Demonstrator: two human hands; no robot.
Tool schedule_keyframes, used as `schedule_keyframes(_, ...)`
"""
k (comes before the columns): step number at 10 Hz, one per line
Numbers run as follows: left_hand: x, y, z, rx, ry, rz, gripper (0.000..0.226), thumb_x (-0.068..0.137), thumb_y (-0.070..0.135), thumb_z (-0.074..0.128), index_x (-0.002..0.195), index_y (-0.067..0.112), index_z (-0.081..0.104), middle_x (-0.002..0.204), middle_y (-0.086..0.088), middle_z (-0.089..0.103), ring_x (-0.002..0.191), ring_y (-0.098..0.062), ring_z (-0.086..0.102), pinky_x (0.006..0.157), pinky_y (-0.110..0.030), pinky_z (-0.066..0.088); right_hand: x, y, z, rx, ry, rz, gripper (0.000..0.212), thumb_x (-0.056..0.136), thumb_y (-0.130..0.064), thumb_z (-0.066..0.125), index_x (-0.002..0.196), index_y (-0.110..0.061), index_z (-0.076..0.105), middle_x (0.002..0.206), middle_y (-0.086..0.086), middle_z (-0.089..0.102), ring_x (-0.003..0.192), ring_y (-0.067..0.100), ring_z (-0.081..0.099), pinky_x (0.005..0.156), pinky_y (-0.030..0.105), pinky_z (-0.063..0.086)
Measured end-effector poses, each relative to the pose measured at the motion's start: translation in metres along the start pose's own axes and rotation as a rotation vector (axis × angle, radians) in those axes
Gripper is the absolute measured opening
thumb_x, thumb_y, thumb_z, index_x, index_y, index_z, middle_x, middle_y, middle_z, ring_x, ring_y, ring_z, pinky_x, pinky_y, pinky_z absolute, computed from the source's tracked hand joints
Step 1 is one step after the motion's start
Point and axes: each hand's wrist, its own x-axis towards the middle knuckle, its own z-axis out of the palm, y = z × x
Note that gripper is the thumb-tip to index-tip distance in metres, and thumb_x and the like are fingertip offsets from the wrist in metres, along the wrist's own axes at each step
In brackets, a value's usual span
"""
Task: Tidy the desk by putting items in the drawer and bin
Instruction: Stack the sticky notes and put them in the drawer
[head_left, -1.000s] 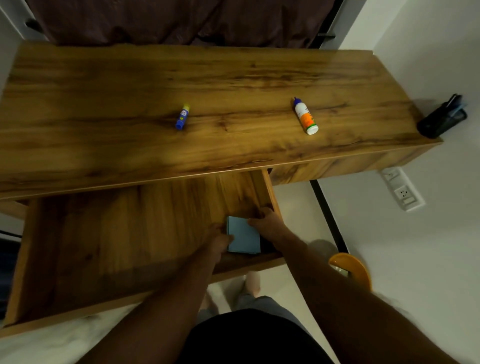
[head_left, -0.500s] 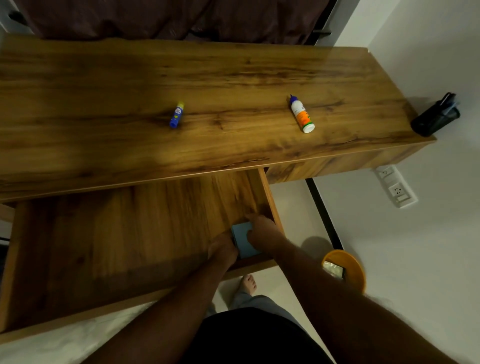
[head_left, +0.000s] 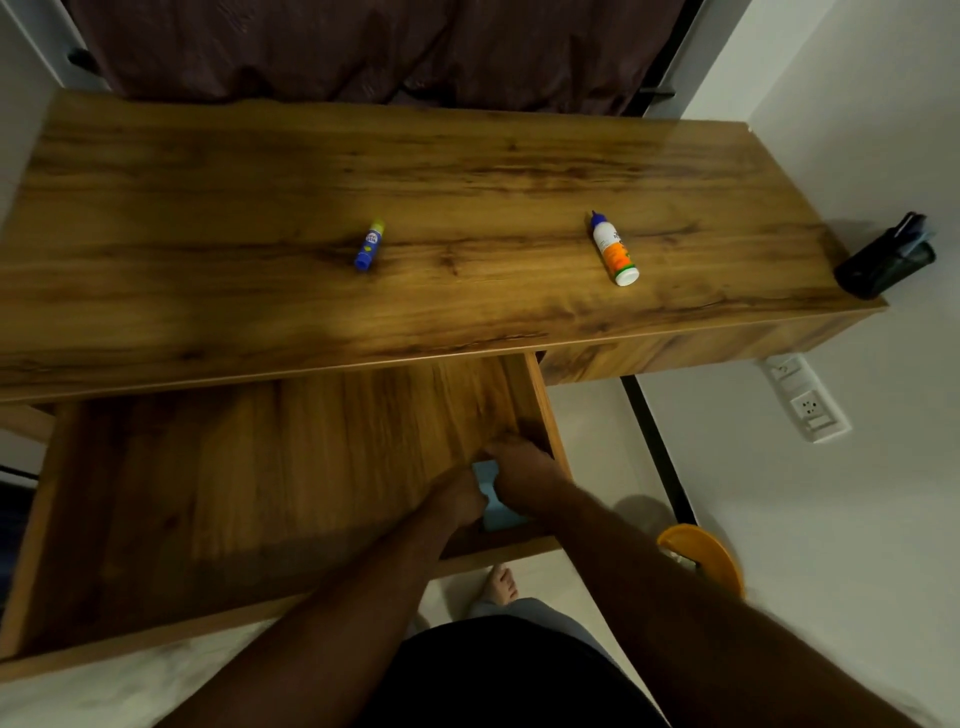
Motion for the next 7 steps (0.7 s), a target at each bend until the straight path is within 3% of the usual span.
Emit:
schedule_keyframes(1, -0.011, 0.035, -0.034, -0.057, 0.172, 0.056, 0.033, 0.095, 0.020, 0.052, 0.124, 0.006, 0.058, 0.123, -0.015, 0.061, 0.111, -0.031, 0.059, 0.088, -0.036, 0.047, 0.000, -0.008, -0.035, 0.083, 0.223, -0.038, 0.021, 0.094, -0.026, 0.052, 0.107, -0.015, 0.065, 0.105, 0.007, 0.067, 0.097, 0.024, 0.063, 0.087, 0.039, 0.052)
schedule_keyframes(2, -0.004, 0.063, -0.066, -0.131, 0.283, 0.162, 0.021, 0.094, 0.030, 0.052, 0.105, 0.018, 0.065, 0.107, -0.006, 0.067, 0.092, -0.021, 0.061, 0.072, -0.029, 0.046, 0.010, -0.003, -0.075, 0.129, 0.413, 0.022, 0.025, 0.093, -0.028, 0.052, 0.112, -0.019, 0.066, 0.105, 0.006, 0.070, 0.093, 0.025, 0.066, 0.084, 0.037, 0.054)
schedule_keyframes(3, 0.004, 0.086, -0.098, -0.181, 0.436, 0.226, 0.020, 0.094, 0.034, 0.053, 0.104, 0.027, 0.069, 0.107, 0.005, 0.068, 0.094, -0.015, 0.061, 0.074, -0.025, 0.042, 0.026, 0.018, -0.115, 0.246, 0.547, 0.104, 0.026, 0.092, -0.032, 0.057, 0.115, -0.022, 0.066, 0.105, 0.004, 0.070, 0.094, 0.022, 0.067, 0.085, 0.039, 0.055)
schedule_keyframes(4, 0.016, 0.098, -0.125, -0.225, 0.540, 0.222, 0.019, 0.094, 0.035, 0.055, 0.109, 0.029, 0.065, 0.104, 0.011, 0.066, 0.089, -0.006, 0.058, 0.071, -0.026, 0.042, 0.052, 0.053, -0.154, 0.217, 0.551, 0.190, 0.034, 0.091, -0.034, 0.061, 0.122, -0.020, 0.059, 0.116, 0.007, 0.062, 0.104, 0.024, 0.062, 0.087, 0.035, 0.052)
schedule_keyframes(5, 0.032, 0.105, -0.146, -0.230, 0.619, 0.223, 0.022, 0.095, 0.034, 0.055, 0.112, 0.023, 0.064, 0.106, 0.007, 0.066, 0.093, -0.009, 0.060, 0.079, -0.027, 0.046, 0.078, 0.088, -0.186, 0.217, 0.582, 0.276, 0.049, 0.086, -0.031, 0.065, 0.132, -0.017, 0.052, 0.128, 0.013, 0.053, 0.115, 0.032, 0.055, 0.095, 0.039, 0.048)
schedule_keyframes(6, 0.046, 0.106, -0.162, -0.250, 0.688, 0.187, 0.020, 0.095, 0.031, 0.055, 0.108, 0.022, 0.066, 0.103, 0.005, 0.068, 0.091, -0.011, 0.062, 0.078, -0.026, 0.048, 0.103, 0.115, -0.209, 0.223, 0.570, 0.339, 0.060, 0.087, -0.026, 0.062, 0.141, -0.011, 0.041, 0.134, 0.017, 0.046, 0.122, 0.036, 0.048, 0.103, 0.043, 0.042)
schedule_keyframes(7, 0.057, 0.107, -0.173, -0.320, 0.751, 0.123, 0.018, 0.093, 0.029, 0.057, 0.107, 0.023, 0.067, 0.100, 0.008, 0.067, 0.086, -0.007, 0.061, 0.069, -0.021, 0.045, 0.128, 0.135, -0.225, 0.226, 0.528, 0.366, 0.065, 0.088, -0.023, 0.061, 0.145, -0.012, 0.033, 0.137, 0.018, 0.043, 0.125, 0.037, 0.044, 0.105, 0.044, 0.039)
